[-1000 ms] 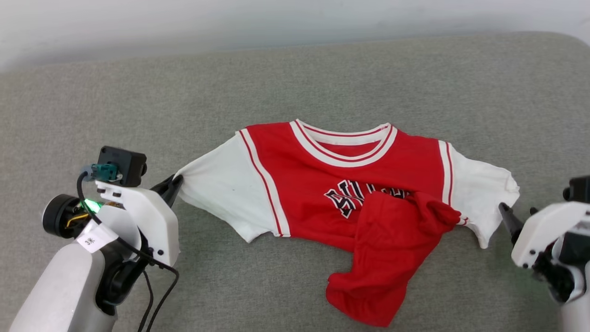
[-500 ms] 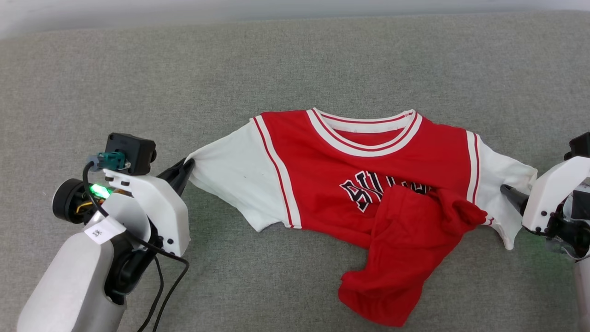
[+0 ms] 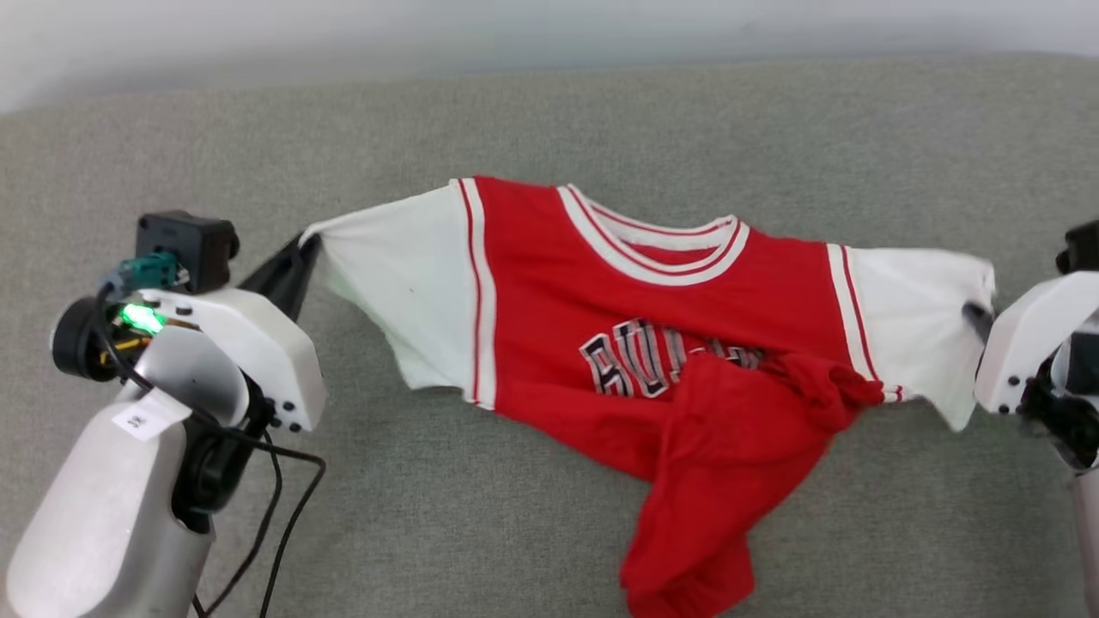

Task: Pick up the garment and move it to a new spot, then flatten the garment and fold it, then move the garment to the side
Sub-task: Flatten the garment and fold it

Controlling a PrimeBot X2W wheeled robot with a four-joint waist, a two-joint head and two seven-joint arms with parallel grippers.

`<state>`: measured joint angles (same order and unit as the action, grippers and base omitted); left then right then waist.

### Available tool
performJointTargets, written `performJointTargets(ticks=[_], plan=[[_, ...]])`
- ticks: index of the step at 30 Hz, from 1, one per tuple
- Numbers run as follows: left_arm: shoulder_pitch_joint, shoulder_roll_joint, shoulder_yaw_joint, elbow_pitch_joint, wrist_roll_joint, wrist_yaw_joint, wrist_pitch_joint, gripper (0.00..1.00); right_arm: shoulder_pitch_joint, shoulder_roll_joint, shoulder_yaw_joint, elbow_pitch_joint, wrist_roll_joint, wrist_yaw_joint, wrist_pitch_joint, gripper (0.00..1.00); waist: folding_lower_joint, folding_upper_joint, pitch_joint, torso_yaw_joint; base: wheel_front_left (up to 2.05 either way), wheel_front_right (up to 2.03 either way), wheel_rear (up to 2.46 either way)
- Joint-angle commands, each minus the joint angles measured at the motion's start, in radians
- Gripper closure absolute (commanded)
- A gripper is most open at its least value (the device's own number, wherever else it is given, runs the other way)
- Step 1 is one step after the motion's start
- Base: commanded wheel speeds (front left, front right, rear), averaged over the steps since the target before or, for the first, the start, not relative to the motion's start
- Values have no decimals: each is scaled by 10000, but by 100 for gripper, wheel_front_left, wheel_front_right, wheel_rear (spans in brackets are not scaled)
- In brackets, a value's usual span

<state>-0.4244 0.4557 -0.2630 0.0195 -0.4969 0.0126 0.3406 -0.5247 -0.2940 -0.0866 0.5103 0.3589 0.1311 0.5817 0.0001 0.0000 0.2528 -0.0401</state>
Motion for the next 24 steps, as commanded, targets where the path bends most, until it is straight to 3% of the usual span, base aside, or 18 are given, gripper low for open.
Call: performJointTargets(ticks=[1,12,24], plan=[[-249,-5,100,12,87,79,-165,100,-149,-74,76,-378,-303,-7,-356,100,-1,0,-330,-154,0,0,0],[-1915,-1,514,101,275,312,-653,100,-1429,276,345,-2282,-1542,-7,-1565,100,-1,0,-975,-485,0,0,0],[-6368,163,705,2483,630,-327,-1654,100,-5233,168,785,-1112,-2244,-8,-2444,100,-1,0,439,-577,0,0,0]])
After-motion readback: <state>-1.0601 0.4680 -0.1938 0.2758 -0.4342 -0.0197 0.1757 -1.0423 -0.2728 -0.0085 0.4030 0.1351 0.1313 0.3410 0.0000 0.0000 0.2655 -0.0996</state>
